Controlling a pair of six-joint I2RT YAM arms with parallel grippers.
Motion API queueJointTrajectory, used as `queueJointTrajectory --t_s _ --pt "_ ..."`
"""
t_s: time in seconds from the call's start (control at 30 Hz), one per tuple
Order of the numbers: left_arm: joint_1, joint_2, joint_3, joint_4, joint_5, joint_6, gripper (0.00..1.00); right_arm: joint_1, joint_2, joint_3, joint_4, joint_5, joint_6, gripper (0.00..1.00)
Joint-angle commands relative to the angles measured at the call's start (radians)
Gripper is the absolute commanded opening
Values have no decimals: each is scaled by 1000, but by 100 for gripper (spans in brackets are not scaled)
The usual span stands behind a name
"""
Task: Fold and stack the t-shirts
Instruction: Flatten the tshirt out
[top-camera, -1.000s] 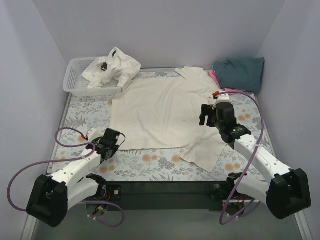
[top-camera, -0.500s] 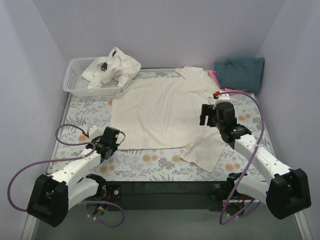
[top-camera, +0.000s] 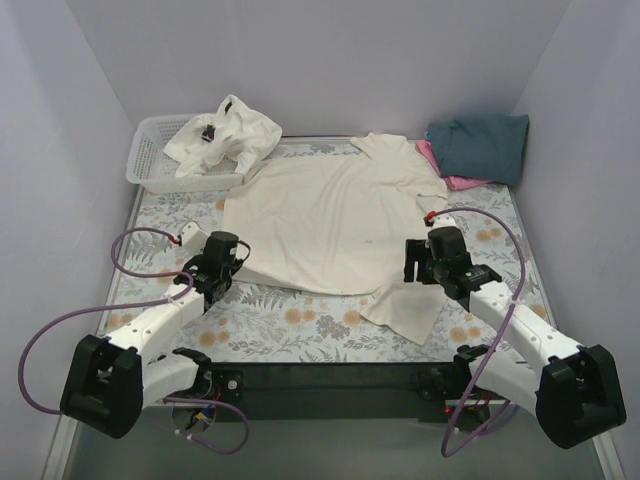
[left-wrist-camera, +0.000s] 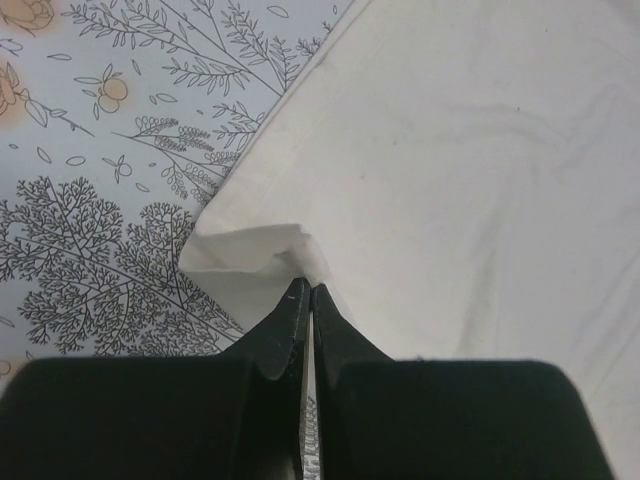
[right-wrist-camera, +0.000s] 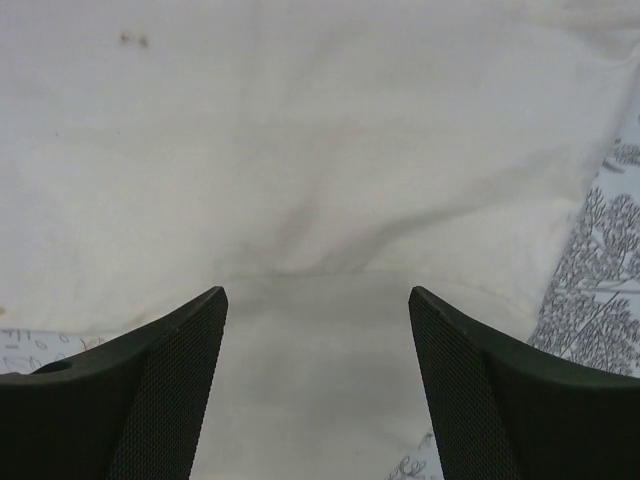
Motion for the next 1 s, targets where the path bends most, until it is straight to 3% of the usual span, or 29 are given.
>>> queueJointTrajectory --t_s 0.0,0.13,0.67,0.97 --pt "23 15 21 111 -12 62 0 27 -89 -47 -137 -41 64 66" --pt "43 57 30 148 13 92 0 97 -167 -57 -211 -37 160 65" --pt "56 57 -18 227 110 141 0 298 -227 -44 -599 82 537 60" --pt "48 37 -16 211 93 145 0 372 -250 -102 -628 120 673 61"
